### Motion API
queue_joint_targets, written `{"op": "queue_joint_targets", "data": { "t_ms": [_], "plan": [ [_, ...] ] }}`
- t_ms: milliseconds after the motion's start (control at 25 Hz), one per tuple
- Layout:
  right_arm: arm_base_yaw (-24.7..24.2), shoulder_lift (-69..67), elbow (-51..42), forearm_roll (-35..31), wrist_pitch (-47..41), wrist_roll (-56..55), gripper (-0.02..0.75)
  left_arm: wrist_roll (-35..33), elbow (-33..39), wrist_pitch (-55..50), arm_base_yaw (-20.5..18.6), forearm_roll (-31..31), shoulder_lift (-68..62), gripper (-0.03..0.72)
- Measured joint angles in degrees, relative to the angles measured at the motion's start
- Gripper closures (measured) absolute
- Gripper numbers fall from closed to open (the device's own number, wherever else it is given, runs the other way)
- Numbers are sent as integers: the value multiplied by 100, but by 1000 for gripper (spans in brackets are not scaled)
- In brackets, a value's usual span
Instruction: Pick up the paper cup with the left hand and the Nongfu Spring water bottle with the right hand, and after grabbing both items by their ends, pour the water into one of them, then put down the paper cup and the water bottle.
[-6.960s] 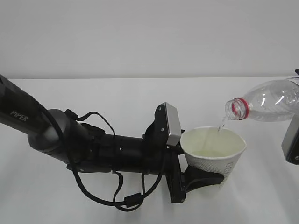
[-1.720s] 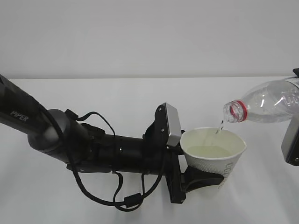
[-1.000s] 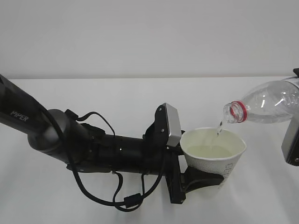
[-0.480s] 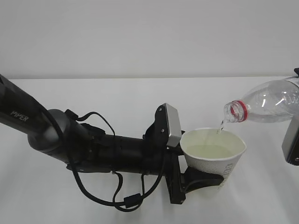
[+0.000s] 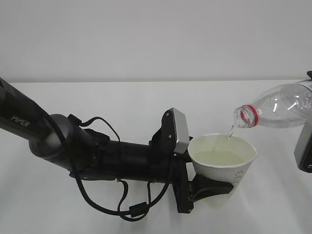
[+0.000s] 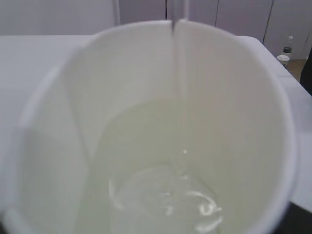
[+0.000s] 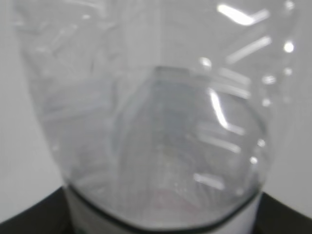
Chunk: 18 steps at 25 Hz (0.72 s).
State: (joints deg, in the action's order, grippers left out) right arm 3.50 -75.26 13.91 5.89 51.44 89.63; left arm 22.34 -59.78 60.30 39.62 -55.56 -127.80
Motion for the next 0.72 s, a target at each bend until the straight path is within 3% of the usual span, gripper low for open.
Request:
{"op": "queue_joint_targets", "data": {
  "t_ms": [720],
  "plan": [
    [0, 0, 0, 0, 0, -93, 309, 0, 0, 0, 0, 0, 0, 196]
  ]
}}
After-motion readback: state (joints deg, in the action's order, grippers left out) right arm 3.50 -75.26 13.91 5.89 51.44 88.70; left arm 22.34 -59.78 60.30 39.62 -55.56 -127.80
